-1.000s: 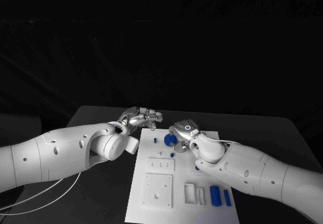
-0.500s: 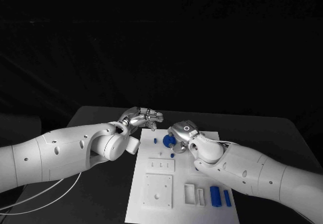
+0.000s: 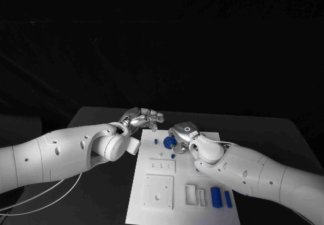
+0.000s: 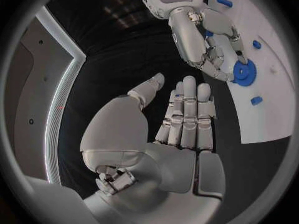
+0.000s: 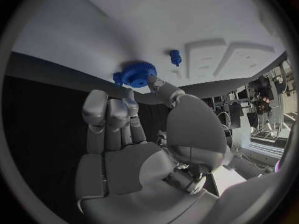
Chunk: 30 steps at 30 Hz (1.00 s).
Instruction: Assemble the parts on the task board
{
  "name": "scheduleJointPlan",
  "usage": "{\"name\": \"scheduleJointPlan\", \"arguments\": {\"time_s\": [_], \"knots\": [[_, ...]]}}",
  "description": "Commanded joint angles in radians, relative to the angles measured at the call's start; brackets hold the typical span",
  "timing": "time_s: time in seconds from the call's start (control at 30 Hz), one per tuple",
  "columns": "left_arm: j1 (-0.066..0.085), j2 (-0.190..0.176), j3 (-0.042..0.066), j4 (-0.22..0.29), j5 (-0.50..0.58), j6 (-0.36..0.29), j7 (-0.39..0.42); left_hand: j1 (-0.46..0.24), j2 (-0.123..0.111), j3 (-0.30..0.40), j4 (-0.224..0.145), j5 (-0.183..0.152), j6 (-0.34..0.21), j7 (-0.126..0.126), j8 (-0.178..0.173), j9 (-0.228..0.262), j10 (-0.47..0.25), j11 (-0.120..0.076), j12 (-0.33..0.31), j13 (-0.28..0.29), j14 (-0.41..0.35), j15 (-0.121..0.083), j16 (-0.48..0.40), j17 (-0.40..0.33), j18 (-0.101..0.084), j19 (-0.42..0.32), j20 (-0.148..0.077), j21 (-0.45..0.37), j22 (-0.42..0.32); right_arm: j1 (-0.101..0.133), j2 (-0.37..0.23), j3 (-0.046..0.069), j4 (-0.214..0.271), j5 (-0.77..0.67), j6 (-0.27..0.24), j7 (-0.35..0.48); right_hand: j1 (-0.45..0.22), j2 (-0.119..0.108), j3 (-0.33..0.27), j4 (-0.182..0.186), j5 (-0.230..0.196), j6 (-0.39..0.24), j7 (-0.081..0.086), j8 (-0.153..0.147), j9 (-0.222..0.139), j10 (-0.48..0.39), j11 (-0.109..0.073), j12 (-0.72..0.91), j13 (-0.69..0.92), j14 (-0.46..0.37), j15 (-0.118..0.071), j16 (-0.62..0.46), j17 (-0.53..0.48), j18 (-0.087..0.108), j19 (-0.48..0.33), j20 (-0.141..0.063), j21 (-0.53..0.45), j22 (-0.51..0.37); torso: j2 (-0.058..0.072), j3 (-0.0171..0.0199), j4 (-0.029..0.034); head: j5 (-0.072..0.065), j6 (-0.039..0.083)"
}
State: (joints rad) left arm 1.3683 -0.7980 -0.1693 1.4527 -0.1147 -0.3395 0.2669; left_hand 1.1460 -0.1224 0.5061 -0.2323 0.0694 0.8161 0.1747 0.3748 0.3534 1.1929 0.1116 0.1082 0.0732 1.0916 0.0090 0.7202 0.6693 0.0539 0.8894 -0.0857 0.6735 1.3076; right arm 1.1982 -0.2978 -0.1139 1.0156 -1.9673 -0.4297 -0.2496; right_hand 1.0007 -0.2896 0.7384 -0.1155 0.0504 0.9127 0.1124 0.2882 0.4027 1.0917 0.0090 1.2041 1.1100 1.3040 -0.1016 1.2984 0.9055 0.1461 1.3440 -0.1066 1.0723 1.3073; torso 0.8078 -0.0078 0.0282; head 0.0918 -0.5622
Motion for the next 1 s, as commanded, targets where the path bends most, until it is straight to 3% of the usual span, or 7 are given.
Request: {"name": "scheduleJointPlan", "arguments": {"time_s": [0.03, 0.43, 0.7, 1.0], "knots": [[0.002, 0.001, 0.001, 0.002, -0.004, -0.001, 0.006, -0.01, 0.002, 0.005, -0.001, -0.004, 0.0, 0.004, -0.007, 0.002, 0.0, 0.004, -0.003, -0.001, -0.004, 0.0, 0.007, -0.001, 0.025, 0.002, -0.005, 0.005, 0.016, 0.0, 0.001, -0.001, 0.0, 0.014, 0.027, 0.011, -0.003, -0.007, -0.007, 0.001, -0.002, -0.023, 0.014, -0.007, -0.002, -0.001, 0.005, -0.006, 0.002, -0.001, 0.006, -0.004, 0.002, 0.116, -0.003, -0.004, 0.001, 0.013, 0.0, -0.0001, -0.0001, 0.001, -0.001], [0.002, -0.002, 0.001, 0.004, -0.004, -0.002, 0.004, -0.011, 0.001, 0.005, -0.001, -0.004, -0.001, 0.005, -0.008, 0.002, 0.0, 0.004, -0.004, -0.001, -0.004, 0.0, 0.007, -0.001, 0.025, 0.002, -0.004, 0.005, 0.016, 0.0, -0.005, -0.001, -0.003, 0.025, 0.059, 0.019, -0.005, -0.003, -0.017, 0.002, -0.002, -0.041, 0.015, -0.01, 0.0, -0.003, 0.006, -0.008, 0.002, -0.001, 0.007, -0.006, 0.003, 0.116, -0.004, -0.006, 0.0, 0.012, 0.0, 0.0006, -0.0011, 0.002, 0.005], [0.003, -0.003, 0.001, 0.003, -0.004, -0.003, 0.004, -0.012, 0.0, 0.005, -0.001, -0.004, -0.003, 0.006, -0.009, 0.001, -0.001, 0.005, -0.004, -0.001, -0.004, 0.0, 0.007, -0.002, 0.025, 0.002, -0.004, 0.005, 0.016, 0.001, -0.008, -0.001, -0.015, 0.158, 0.166, 0.077, -0.008, 0.005, -0.015, 0.013, 0.0, -0.052, 0.014, -0.013, 0.0, -0.005, 0.005, -0.009, 0.002, -0.001, 0.006, -0.007, 0.004, 0.116, -0.004, -0.006, -0.001, 0.011, 0.0, 0.0004, -0.0004, 0.0, 0.002], [0.003, -0.004, 0.001, 0.004, -0.004, -0.003, 0.003, -0.013, -0.001, 0.006, -0.001, -0.004, -0.004, 0.006, -0.01, 0.001, -0.001, 0.005, -0.004, -0.001, -0.004, 0.0, 0.008, -0.002, 0.025, 0.002, -0.004, 0.006, 0.016, 0.001, -0.012, -0.001, -0.03, 0.176, 0.171, 0.075, -0.012, 0.015, -0.03, 0.01, 0.001, -0.067, 0.011, -0.016, 0.0, -0.008, 0.002, -0.008, 0.005, -0.001, 0.003, -0.008, 0.005, 0.116, -0.005, -0.007, -0.001, 0.012, 0.0, 0.0007, 0.0002, 0.0, 0.001]]}}
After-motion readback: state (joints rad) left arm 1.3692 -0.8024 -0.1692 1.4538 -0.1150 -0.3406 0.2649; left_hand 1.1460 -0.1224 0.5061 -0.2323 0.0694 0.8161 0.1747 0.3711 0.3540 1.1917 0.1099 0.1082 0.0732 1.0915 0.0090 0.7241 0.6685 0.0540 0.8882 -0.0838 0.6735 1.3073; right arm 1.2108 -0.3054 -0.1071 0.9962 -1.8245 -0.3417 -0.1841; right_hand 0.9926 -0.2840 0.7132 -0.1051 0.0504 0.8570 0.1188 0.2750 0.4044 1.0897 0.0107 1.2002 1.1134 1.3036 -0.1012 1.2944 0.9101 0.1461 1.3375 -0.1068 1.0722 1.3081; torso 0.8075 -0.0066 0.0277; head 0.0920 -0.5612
